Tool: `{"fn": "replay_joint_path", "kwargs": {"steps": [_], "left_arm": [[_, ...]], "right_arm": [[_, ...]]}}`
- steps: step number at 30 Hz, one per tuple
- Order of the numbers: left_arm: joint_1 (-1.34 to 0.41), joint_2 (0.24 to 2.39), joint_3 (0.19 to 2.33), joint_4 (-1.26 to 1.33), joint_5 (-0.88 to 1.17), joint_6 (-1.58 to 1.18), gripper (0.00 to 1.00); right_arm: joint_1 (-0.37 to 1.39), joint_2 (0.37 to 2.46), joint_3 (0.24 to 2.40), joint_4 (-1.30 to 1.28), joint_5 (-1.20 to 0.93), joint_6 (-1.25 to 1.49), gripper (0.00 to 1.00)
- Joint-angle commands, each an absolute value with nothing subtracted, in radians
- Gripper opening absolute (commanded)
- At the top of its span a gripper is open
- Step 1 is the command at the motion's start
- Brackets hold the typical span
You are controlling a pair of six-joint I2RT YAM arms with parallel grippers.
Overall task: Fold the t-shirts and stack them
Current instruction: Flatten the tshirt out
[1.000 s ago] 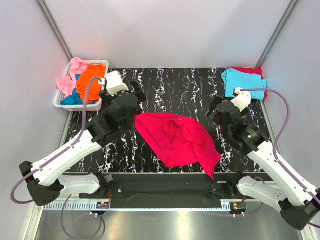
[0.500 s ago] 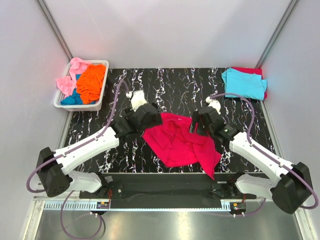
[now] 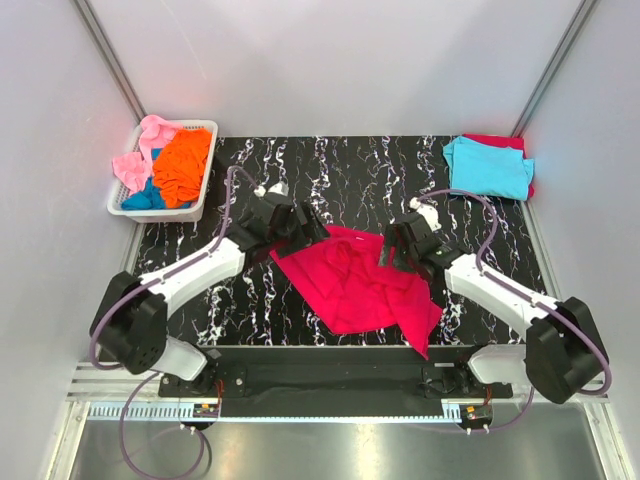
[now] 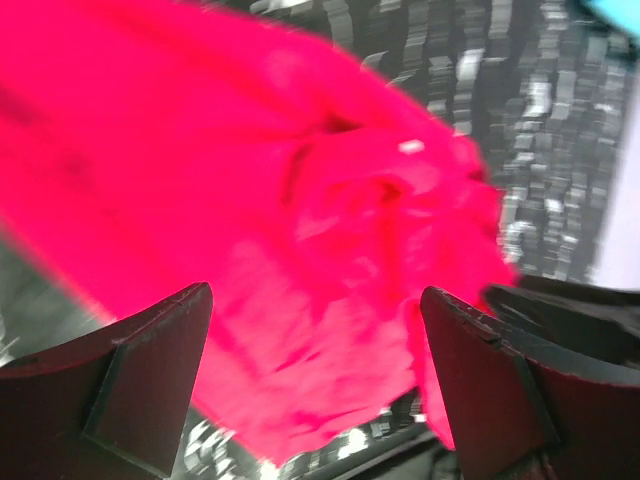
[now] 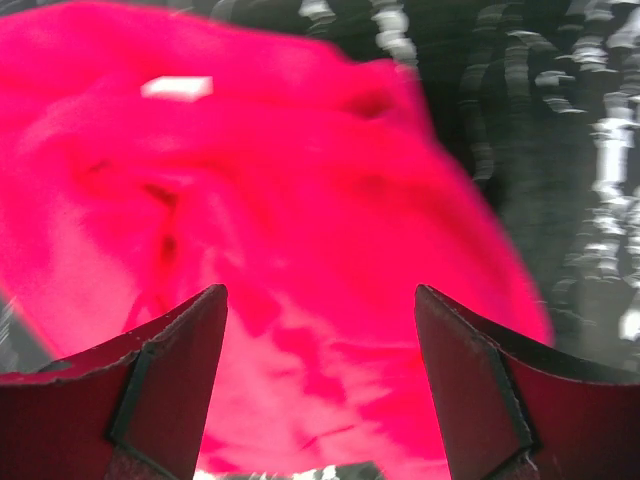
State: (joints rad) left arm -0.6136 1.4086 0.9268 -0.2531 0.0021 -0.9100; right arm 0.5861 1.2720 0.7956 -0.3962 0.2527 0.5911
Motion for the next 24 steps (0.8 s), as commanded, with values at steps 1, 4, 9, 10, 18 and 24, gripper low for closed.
{"fn": "replay_joint_path", "kwargs": {"steps": [1,4,9,10,18,24], "left_arm": [[-0.6,1.468,1.02,-0.141,0.126,-0.873,0.9],[-0.594,1.54,1.081,-0.146,0.12,-0.874,0.9],[-0.594,1.647,1.167,-0.164,0.086,-0.88,0.89],[-0.594,1.679,1.176,-0.164,0.086,-0.879,0.89],[-0.594,1.769,1.241,-0.167,0.104,-0.864,0.88],[-0.592,1.746,1.235,-0.183,0.086,-0.847,0.88]], "right_arm": [[0.52,1.287,0.822,-0.42,0.365,0.612,0.83],[0.479,1.301,0.83,-0.416,0.342,0.583,0.83],[0.413,1.353,0.841,-0.351,0.243,0.528,0.82],[0.388,1.359,0.838,-0.319,0.224,0.523,0.82],[0.282,1.437,0.831,-0.17,0.02,0.471,0.7],[0.281,1.506,0.851,-0.144,-0.107,0.466,0.63]]}}
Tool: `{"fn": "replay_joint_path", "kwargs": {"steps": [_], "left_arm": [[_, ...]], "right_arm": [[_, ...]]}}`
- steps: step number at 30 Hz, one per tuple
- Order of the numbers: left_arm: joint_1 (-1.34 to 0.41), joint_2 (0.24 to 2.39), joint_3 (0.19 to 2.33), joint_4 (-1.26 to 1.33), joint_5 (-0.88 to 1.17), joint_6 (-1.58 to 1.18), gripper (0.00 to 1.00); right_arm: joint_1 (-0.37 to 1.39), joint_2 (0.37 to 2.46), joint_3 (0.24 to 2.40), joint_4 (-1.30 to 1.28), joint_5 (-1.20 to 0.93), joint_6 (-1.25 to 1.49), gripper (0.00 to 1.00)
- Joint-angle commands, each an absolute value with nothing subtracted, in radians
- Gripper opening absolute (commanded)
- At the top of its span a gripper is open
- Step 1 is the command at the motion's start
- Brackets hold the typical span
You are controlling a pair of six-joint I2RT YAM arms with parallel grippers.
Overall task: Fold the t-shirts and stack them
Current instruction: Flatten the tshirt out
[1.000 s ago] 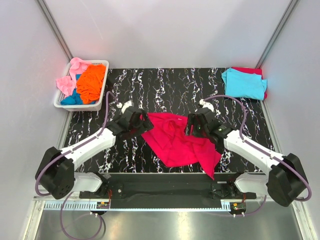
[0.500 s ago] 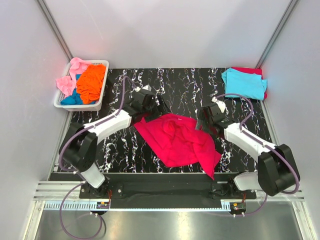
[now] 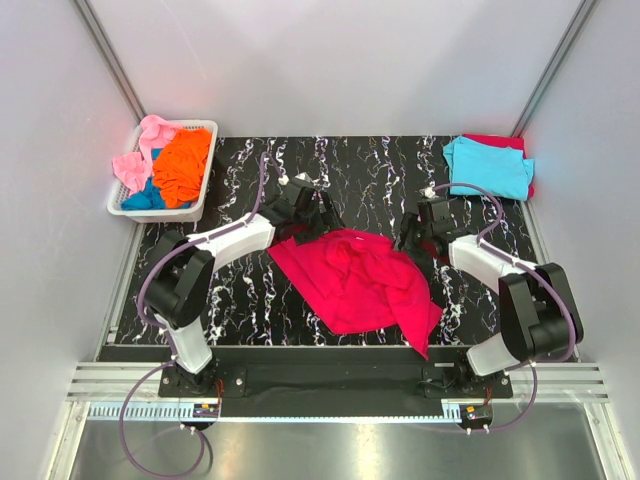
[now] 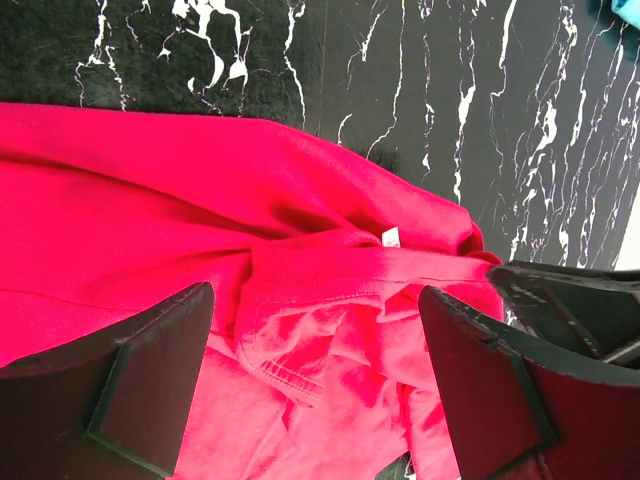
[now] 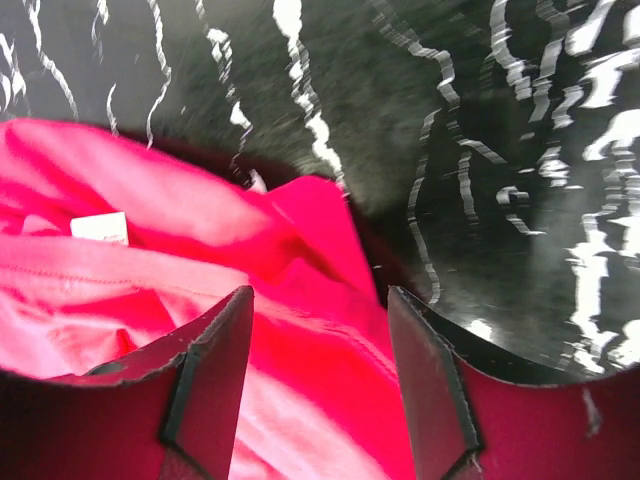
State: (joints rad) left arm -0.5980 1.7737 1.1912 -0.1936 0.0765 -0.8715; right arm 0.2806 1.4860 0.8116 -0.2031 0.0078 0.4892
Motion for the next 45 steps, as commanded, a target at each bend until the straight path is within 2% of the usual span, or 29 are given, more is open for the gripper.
{"fn": "replay_joint_path", "kwargs": {"steps": [1,4,7,9,14,22,29,38,39,40,41,42,43,45], "left_arm": [[-0.594,1.743,1.235,-0.187,0.081,-0.845,0.88],[-0.591,1.733,1.233,-0.192,0.08,-0.839,0.88],[-0.591,1.732,1.232,-0.193,0.086,-0.836,0.88],[-0.591,1.729,1.229,-0.195,0.086,-0.836,0.88],[-0.589,1.703,1.209,-0.196,0.091,-0.831,0.88],[-0.591,1.678,1.166,-0.181,0.116,-0.834,0.88],[-0.607,1.651,1.155,-0.13,0.204,-0.795,0.88],[-0.726,1.681,1.158,-0.144,0.184,-0.715,0.9],[-0.726,1.684,1.154,-0.156,0.17,-0.724,0.9],[-0.726,1.681,1.141,-0.161,0.14,-0.735,0.9],[-0.727,1.671,1.135,-0.169,0.117,-0.739,0.9],[-0.727,1.66,1.126,-0.173,0.094,-0.744,0.9],[-0.727,1.651,1.111,-0.185,0.045,-0.747,0.9],[-0.727,1.609,1.095,-0.221,0.0,-0.756,0.91]], "right_arm": [[0.282,1.509,0.851,-0.143,-0.118,0.468,0.63],[0.282,1.519,0.856,-0.143,-0.135,0.468,0.61],[0.282,1.516,0.861,-0.143,-0.132,0.468,0.17],[0.282,1.506,0.873,-0.153,-0.129,0.469,0.0],[0.282,1.398,0.923,-0.253,-0.077,0.446,0.0],[0.281,1.188,1.143,-0.425,-0.015,0.367,0.0],[0.281,1.152,1.327,-0.515,0.041,0.305,0.0],[0.281,1.17,1.338,-0.534,0.075,0.316,0.0],[0.282,1.178,1.335,-0.538,0.102,0.319,0.04],[0.284,1.193,1.332,-0.546,0.126,0.318,0.37],[0.282,1.204,1.33,-0.558,0.211,0.33,0.6],[0.282,1.213,1.328,-0.569,0.248,0.334,0.77],[0.282,1.222,1.325,-0.578,0.279,0.334,0.85],[0.282,1.22,1.293,-0.577,0.356,0.348,0.89]]}}
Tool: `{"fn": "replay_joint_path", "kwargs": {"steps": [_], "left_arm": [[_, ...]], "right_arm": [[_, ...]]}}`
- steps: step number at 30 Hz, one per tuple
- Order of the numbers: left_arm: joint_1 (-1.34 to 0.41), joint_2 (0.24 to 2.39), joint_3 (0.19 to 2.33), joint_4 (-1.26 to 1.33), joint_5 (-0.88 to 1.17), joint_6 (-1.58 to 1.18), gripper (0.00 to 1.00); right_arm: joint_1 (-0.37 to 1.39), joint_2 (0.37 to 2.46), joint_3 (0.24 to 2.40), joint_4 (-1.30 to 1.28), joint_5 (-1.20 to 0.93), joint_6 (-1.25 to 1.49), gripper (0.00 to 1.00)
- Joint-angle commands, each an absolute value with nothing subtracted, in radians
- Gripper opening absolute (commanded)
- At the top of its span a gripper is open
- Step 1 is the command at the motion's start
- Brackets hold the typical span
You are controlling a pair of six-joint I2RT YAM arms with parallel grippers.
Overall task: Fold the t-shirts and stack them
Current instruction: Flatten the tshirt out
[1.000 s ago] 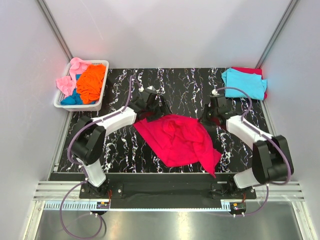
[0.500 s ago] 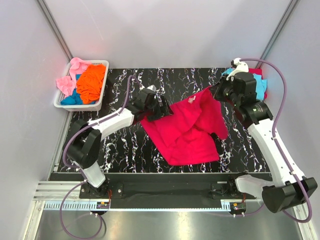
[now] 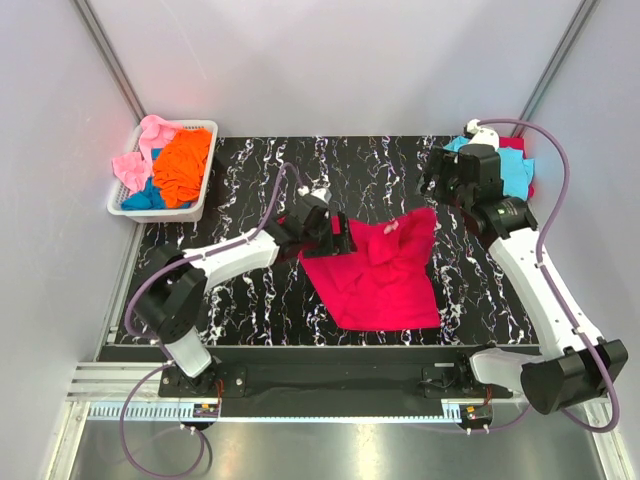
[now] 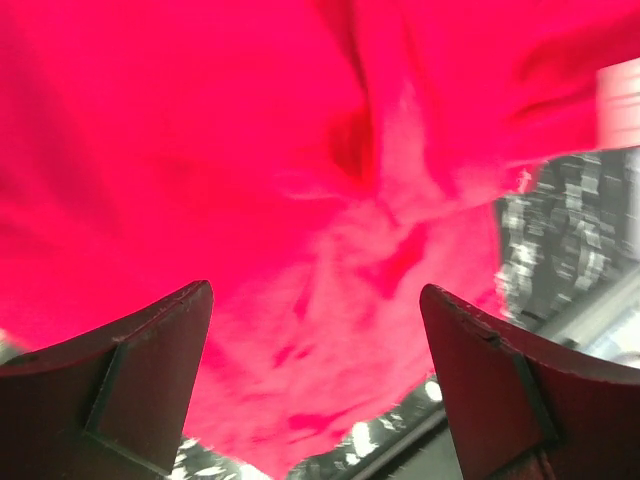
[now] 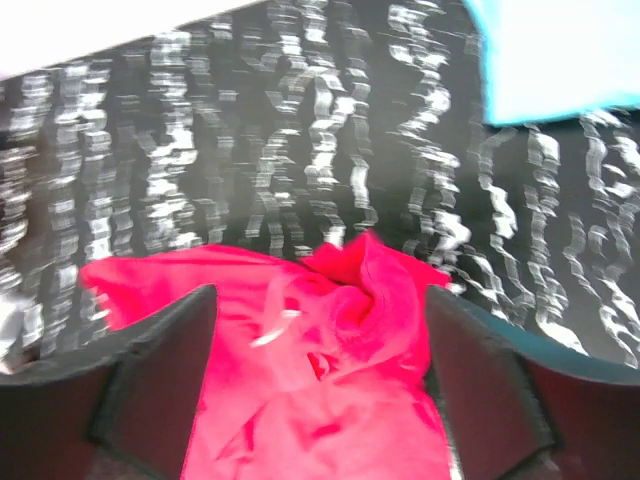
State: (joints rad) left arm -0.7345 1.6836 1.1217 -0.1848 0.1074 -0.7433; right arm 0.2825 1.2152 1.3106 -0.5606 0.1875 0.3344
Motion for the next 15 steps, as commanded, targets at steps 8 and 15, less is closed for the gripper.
{"fn": "replay_joint_path", "kwargs": {"steps": [8,15], "left_arm": [[-0.729,1.505,0.97,-0.236,-0.106,-0.761,0.91],[-0.738,1.497,0.919,-0.238,-0.097,-0.79,0.91]], "right_arm": [[0.285,1.219,1.126,-0.528,0.007,0.405,1.0],[0.36,1.169,0.865,-0.351,-0.241,0.528,0.72]]}}
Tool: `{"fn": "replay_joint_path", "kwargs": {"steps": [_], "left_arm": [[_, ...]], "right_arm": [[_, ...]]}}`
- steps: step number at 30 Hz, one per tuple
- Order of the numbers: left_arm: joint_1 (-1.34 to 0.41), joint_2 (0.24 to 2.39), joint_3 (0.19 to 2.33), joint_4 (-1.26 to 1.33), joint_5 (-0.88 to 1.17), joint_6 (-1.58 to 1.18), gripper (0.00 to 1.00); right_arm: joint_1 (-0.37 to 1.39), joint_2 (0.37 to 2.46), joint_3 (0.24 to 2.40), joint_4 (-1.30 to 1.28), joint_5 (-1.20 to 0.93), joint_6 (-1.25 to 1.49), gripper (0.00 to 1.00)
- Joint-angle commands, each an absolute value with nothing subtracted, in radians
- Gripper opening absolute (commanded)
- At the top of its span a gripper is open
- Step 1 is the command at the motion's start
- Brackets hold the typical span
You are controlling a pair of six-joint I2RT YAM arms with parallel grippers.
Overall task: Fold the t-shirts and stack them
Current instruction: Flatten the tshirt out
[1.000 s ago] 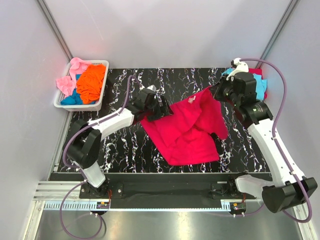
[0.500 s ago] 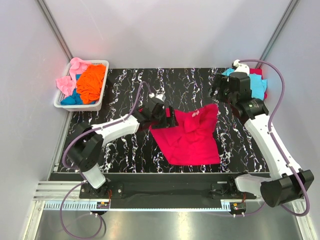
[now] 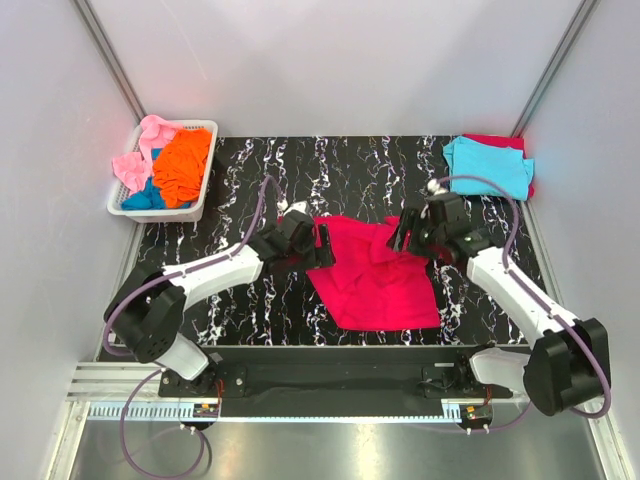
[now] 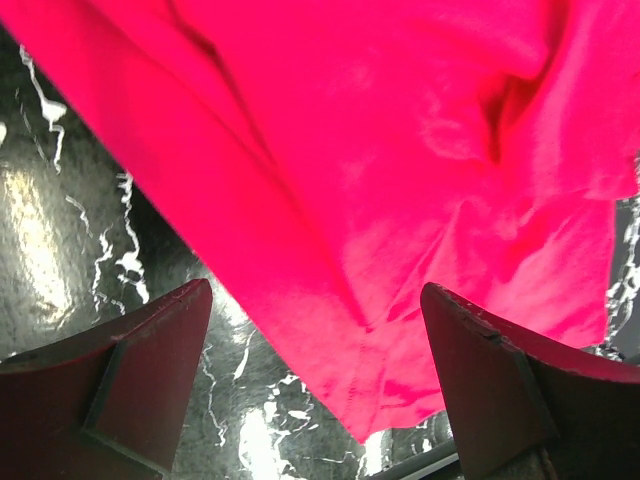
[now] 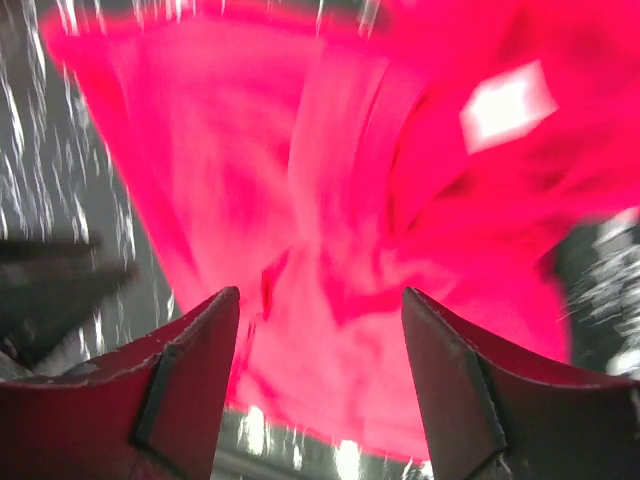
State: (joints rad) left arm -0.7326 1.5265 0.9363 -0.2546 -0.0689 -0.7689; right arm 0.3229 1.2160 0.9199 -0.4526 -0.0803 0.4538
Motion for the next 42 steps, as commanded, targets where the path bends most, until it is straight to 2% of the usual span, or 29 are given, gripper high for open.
{"fn": "replay_joint_path", "kwargs": {"steps": [1,6,12,22,42], "left_arm": [[-0.738,1.494,0.914,-0.238,-0.1,-0.802,0.91],[-0.736,1.451,0.891,-0.235,-0.124,-0.848,0.91],[-0.703,1.401,0.847,-0.245,-0.144,-0.931,0.92],[-0.63,1.229,0.73,-0.236,-0.187,-0.997,0.92],[-0.588,1.121,0.726,-0.302,-0.204,-0.937,0.94]], "right_arm": [[0.374,1.166,0.848,-0.344,-0.248,0.54,0.72],[0.472,1.163,0.761,-0.272,-0.284,0.541,0.7],[0.564,1.244,0.756,-0.219,-0.314,0.491,0.66],[0.584,1.423,0.765,-0.111,-0.31,0.511,0.62],[0.589,1.666,0.877,-0.015,-0.31,0.532,0.52]]}}
